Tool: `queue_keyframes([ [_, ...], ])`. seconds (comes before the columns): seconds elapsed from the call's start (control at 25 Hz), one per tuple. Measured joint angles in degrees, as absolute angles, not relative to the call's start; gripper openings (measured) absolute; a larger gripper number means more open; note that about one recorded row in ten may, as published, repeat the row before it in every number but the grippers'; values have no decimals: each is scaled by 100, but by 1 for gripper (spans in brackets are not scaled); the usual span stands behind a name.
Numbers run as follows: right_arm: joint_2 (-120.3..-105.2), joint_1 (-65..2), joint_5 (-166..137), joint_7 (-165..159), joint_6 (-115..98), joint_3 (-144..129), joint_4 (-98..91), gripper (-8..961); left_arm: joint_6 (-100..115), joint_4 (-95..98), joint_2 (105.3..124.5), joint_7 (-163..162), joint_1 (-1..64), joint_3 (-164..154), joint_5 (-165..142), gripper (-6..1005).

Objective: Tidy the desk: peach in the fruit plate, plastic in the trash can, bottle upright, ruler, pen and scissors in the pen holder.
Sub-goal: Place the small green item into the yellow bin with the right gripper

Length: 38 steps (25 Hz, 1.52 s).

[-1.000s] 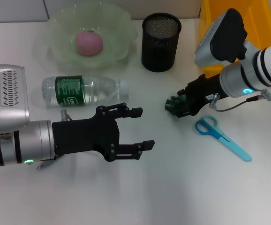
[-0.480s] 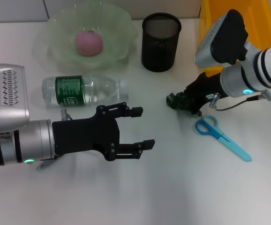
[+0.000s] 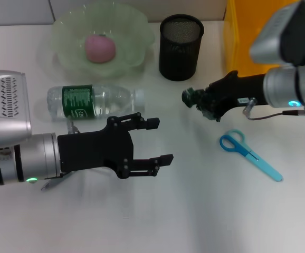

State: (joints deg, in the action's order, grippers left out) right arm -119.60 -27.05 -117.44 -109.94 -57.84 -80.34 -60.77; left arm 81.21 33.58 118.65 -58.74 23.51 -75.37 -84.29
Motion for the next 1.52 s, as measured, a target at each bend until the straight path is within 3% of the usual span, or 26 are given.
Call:
queue_keyframes([
  [0.28, -11966, -1743, -9526, -9555, -5800, -7465, -6273, 29, 7959, 3353, 11865, -5791, 2327, -7545, -8427, 814],
  [0.56, -11952, -1264, -6312, -7008, -6842, -6550, -4925, 26, 7938, 3348, 11873, -5741, 2323, -7583, -8427, 814],
  [0.8, -11943, -1379, -5725, -6557, -7051, -5768, -4146, 25, 7936, 3348, 11877, -5739, 2309, -7585, -8421, 814],
  [1.36, -11920, -2330, -6556, -6516, -5608, -5370, -3658, 37, 7990, 3349, 11882, -5783, 2313, -7594, -8419, 815],
  [1.52, -11921, -2383, -6563, -6516, -5566, -5372, -3615, 172, 8023, 3349, 11882, -5783, 2281, -7594, -8419, 814],
])
